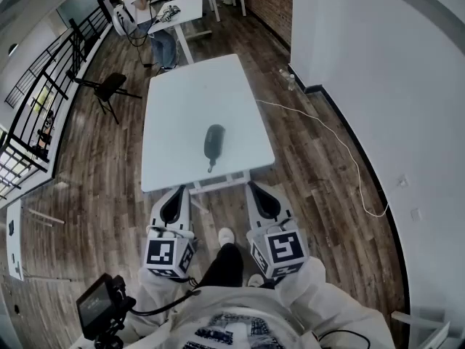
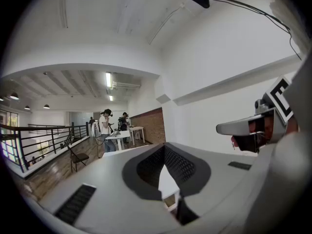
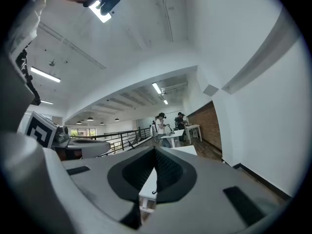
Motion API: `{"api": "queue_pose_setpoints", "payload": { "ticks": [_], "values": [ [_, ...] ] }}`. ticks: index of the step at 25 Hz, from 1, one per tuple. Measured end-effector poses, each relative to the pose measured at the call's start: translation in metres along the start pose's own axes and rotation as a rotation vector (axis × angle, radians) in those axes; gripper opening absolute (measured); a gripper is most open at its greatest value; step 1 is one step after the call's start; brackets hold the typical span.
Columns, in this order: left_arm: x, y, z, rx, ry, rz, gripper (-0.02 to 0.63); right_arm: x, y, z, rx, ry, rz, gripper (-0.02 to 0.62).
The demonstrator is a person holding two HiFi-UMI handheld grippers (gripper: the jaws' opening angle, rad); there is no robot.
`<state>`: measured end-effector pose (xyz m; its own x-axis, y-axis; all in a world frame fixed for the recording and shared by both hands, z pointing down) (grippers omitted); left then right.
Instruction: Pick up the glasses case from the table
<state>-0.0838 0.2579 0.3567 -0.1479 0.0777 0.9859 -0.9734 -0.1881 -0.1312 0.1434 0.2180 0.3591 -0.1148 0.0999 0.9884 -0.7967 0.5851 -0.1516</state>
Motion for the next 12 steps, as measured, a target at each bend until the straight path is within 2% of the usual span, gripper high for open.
{"api": "queue_pose_setpoints", "payload": {
  "ticks": [6, 12],
  "values": [
    [0.011, 0.037, 0.064, 0.026, 0.006, -0.007, 0.028, 0.005, -0.015, 0.062, 0.025, 0.022, -0.014, -0.002],
    [0.023, 0.093, 0.161, 0.085, 0.028, -0.025, 0.028, 0.007, -0.040, 0.166, 0.076, 0.056, -0.022, -0.002]
  ]
}}
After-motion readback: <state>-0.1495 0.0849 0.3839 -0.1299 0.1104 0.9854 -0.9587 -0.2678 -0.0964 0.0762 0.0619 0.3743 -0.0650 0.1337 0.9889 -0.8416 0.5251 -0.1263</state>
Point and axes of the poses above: the fingertips, and each gripper's own axes: z forward along the fingers, y to its left, x out of its underside, the point moved 9 cm from there along -z, backward along the fingers, and after that the axes turned 1 degree about -y, right-handed, at the moved point
